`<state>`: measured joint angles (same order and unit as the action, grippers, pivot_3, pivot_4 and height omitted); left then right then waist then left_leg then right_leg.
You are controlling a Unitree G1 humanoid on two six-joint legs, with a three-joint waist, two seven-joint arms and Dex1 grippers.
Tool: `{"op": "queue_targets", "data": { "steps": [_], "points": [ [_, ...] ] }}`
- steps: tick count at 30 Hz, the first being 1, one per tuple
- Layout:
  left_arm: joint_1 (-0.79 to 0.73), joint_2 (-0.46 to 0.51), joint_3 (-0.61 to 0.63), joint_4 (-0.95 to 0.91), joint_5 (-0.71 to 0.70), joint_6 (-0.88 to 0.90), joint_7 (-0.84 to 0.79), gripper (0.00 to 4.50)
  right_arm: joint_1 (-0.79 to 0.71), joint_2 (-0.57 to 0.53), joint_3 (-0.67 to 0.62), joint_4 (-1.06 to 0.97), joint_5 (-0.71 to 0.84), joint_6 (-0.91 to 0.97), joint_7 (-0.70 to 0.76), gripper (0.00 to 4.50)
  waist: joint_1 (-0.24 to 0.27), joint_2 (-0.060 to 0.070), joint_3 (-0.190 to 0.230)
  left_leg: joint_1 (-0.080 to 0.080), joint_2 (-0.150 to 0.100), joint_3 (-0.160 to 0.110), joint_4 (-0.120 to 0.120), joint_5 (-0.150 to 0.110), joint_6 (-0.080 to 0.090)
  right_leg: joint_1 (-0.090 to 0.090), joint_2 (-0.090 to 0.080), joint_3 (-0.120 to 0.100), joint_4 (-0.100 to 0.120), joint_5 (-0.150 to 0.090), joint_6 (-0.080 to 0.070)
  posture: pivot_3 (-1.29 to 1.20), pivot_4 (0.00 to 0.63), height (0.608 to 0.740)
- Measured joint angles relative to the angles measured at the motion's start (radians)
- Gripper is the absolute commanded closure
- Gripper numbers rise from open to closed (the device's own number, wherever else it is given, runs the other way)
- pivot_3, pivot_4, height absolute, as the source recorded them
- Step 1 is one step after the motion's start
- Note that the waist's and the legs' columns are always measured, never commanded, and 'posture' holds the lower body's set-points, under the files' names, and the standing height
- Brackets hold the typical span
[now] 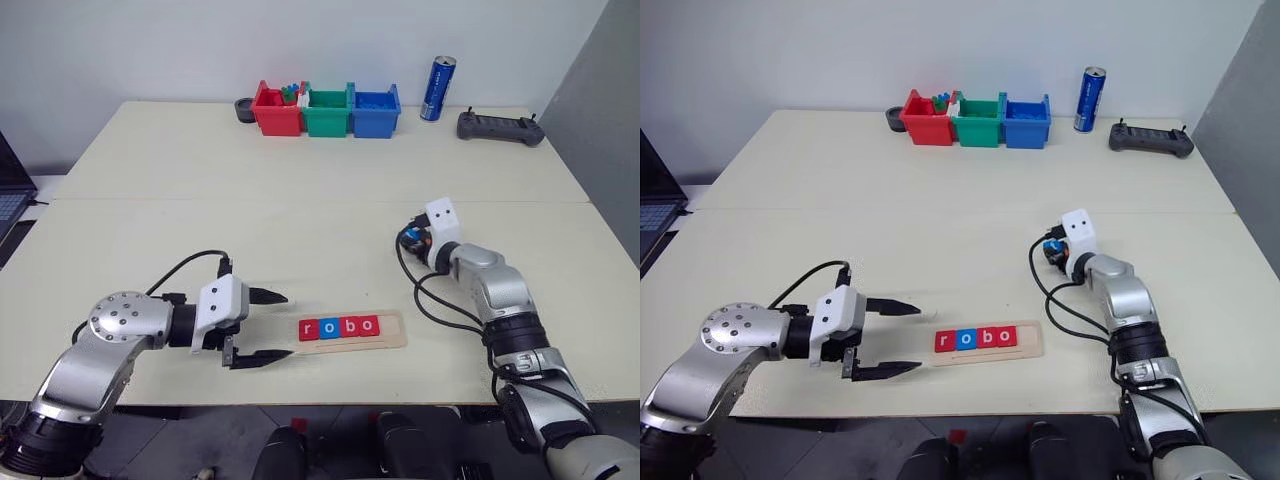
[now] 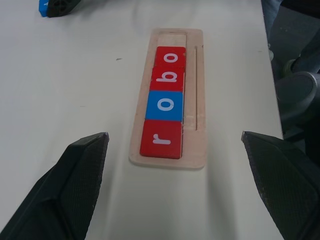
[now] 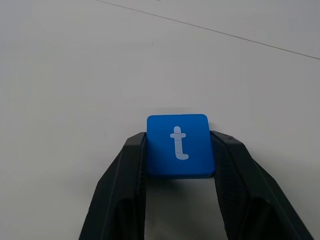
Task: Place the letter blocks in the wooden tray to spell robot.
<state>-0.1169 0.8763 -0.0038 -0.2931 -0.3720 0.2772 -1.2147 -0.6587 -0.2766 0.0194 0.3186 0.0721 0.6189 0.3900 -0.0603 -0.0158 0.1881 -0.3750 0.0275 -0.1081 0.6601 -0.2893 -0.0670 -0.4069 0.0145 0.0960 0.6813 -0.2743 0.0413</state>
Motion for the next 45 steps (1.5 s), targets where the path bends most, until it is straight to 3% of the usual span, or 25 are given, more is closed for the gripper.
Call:
{"op": "queue_targets", "data": {
  "steps": [9, 15, 23, 29, 38, 41, 43, 45],
  "points": [
    [-0.02, 0.0, -0.028, 0.031, 0.004, -0.03, -0.022, 0.0, 0.147, -0.031, -0.01, -0.253, 0.004, 0.107, -0.019, 3.06, 0.0, 0.0, 0.0, -0.002, 0.0, 0.0, -0.001, 0.0, 0.0, -0.002, 0.0, 0.0, 0.0, 0.0, 0.0, 0.0, 0.15, 0.74],
    [-0.003, -0.001, -0.03, 0.071, 0.009, -0.087, -0.041, 0.0, 0.374, -0.056, -0.088, -0.582, 0.044, 0.267, -0.05, 3.06, 0.004, 0.0, 0.0, -0.004, 0.0, -0.001, -0.001, 0.0, 0.0, -0.004, 0.0, -0.001, 0.0, 0.0, 0.0, 0.0, 0.15, 0.74],
    [-0.01, -0.019, -0.036, 0.157, 0.027, -0.174, -0.068, 0.0, 0.698, 0.081, -0.155, -1.027, 0.078, 0.49, -0.171, 3.06, 0.004, 0.001, -0.001, -0.003, 0.001, -0.001, -0.001, 0.0, 0.0, -0.003, 0.001, 0.0, 0.0, -0.003, 0.004, 0.0, 0.15, 0.74],
    [-0.048, -0.041, -0.052, 0.276, 0.046, -0.264, -0.125, 0.0, 0.745, 0.172, -0.123, -1.111, 0.087, 0.544, -0.236, 3.06, 0.002, 0.0, -0.001, -0.002, 0.002, 0.0, 0.0, 0.0, 0.0, -0.003, 0.001, 0.0, 0.0, -0.003, 0.005, 0.0, 0.15, 0.74],
    [-0.063, -0.066, -0.062, 0.341, 0.068, -0.335, -0.15, 0.0, 0.668, 0.231, -0.181, -1.102, 0.1, 0.524, -0.281, 0.04, 0.001, 0.0, -0.001, -0.003, 0.002, 0.0, 0.0, 0.0, 0.0, -0.004, 0.001, 0.0, -0.001, -0.002, 0.003, 0.0, 0.15, 0.74],
    [-0.061, -0.07, -0.069, 0.345, 0.075, -0.348, -0.15, 0.0, 0.632, 0.189, -0.237, -1.102, 0.143, 0.52, -0.238, 0.04, 0.001, 0.001, -0.001, -0.003, 0.001, 0.001, 0.0, 0.0, 0.0, -0.004, 0.001, 0.001, -0.001, -0.002, 0.003, 0.0, 0.15, 0.74],
    [-0.061, -0.074, -0.07, 0.346, 0.079, -0.351, -0.15, 0.0, 0.609, 0.106, -0.252, -1.103, 0.203, 0.51, -0.149, 0.04, 0.001, 0.001, -0.001, -0.003, 0.001, 0.0, 0.0, 0.0, 0.0, -0.004, 0.001, 0.0, -0.001, -0.002, 0.003, 0.0, 0.15, 0.74],
    [-0.062, -0.08, -0.072, 0.346, 0.082, -0.353, -0.149, 0.0, 0.619, -0.065, -0.225, -1.099, 0.253, 0.453, 0.002, 0.04, 0.001, 0.002, 0.0, -0.004, 0.001, 0.001, 0.0, 0.0, 0.0, -0.003, 0.001, 0.0, -0.001, -0.002, 0.003, 0.0, 0.15, 0.74]
  ]
}}
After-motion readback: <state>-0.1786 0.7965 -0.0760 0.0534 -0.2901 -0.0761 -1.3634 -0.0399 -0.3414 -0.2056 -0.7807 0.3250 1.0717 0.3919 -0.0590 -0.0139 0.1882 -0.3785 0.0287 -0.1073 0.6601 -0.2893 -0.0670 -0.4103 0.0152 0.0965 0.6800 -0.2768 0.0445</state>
